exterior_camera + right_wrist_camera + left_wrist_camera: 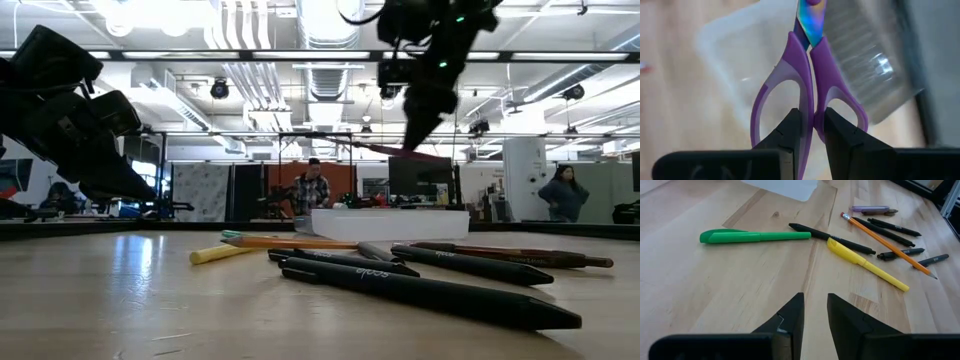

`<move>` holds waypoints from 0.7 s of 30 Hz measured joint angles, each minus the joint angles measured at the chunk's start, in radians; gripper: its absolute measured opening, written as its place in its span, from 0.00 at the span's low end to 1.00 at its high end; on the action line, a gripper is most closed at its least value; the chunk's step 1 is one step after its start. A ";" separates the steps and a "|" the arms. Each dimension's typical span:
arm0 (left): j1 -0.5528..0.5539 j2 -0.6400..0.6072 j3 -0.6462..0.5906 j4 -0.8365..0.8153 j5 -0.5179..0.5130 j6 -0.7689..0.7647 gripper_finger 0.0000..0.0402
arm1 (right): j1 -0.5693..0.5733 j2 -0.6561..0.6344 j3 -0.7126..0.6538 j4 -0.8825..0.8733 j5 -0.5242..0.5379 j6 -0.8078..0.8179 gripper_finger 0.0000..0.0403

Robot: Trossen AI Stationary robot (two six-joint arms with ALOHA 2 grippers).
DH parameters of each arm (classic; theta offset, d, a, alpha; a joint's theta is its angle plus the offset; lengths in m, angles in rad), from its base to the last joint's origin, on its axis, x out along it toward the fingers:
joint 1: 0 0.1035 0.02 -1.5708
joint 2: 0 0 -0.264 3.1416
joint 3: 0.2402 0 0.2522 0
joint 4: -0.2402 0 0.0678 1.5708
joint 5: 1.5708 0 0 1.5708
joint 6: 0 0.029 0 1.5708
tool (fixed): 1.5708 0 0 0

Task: Pick & place school supplies into a supply box
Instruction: Put the purple scissors into the gray supply box

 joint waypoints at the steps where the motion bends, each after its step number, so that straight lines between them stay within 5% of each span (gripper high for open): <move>1: 0.000 0.000 0.000 0.000 0.000 0.000 0.17 | -0.028 0.019 0.022 0.004 0.001 -0.026 0.12; 8: 0.000 0.000 0.000 0.000 0.000 0.000 0.17 | -0.152 0.160 0.120 -0.062 -0.001 -0.168 0.12; 21: 0.000 0.000 0.000 0.000 0.000 0.000 0.17 | -0.164 0.280 0.118 -0.089 -0.060 -0.253 0.12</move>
